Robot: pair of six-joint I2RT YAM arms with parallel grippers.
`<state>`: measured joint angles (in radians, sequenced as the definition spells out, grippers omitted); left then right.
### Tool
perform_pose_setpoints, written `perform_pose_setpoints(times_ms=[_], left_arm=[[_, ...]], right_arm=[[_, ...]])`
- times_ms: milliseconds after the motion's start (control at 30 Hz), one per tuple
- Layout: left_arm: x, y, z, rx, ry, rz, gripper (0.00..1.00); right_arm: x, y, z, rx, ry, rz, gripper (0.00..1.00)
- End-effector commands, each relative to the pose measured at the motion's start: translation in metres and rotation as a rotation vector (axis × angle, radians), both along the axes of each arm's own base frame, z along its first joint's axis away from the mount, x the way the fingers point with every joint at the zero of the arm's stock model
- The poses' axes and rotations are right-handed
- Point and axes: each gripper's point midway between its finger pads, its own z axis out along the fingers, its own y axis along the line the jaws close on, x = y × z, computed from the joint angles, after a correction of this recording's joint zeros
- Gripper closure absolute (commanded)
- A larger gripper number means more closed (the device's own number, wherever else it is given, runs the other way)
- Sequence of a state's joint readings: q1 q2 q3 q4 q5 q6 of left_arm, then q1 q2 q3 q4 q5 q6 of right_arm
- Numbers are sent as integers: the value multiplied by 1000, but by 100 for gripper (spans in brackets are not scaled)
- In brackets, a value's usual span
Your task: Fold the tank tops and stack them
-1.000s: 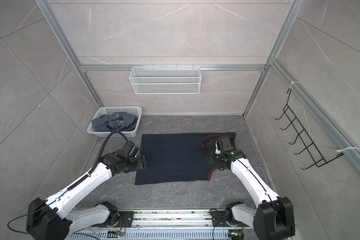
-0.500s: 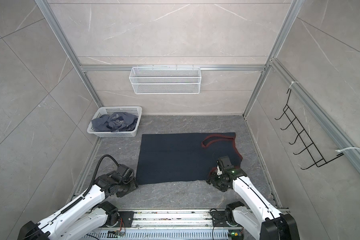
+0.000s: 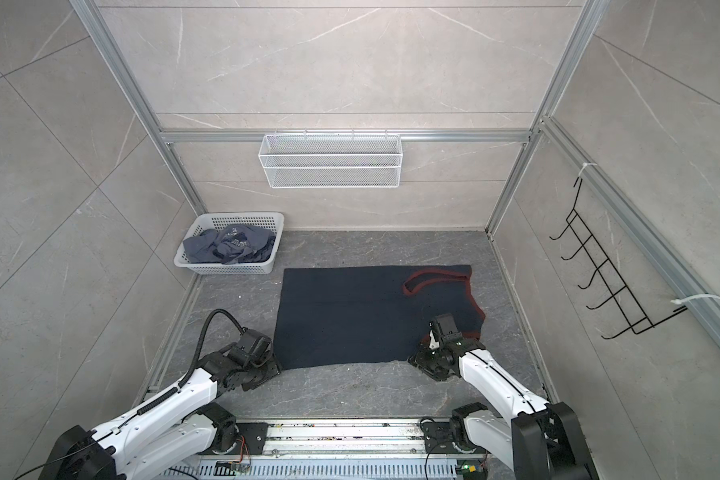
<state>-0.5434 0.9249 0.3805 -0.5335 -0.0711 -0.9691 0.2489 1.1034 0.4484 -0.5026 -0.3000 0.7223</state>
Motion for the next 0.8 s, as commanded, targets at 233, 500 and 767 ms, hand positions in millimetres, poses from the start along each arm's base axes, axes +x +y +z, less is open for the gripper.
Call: perform_pose_setpoints(times_ms=[233,500,767], left_arm=[[8,3,-1,19,-37,22,65],[14,2,-1,35,-51,13,74],[23,2,6,54,-77,7,91]], right_arm=[[7,-3,-8,-51,4,-8,71],[14,-3,-5,-75,-8,3,86],[18,-5,1,-97,-23,9,94]])
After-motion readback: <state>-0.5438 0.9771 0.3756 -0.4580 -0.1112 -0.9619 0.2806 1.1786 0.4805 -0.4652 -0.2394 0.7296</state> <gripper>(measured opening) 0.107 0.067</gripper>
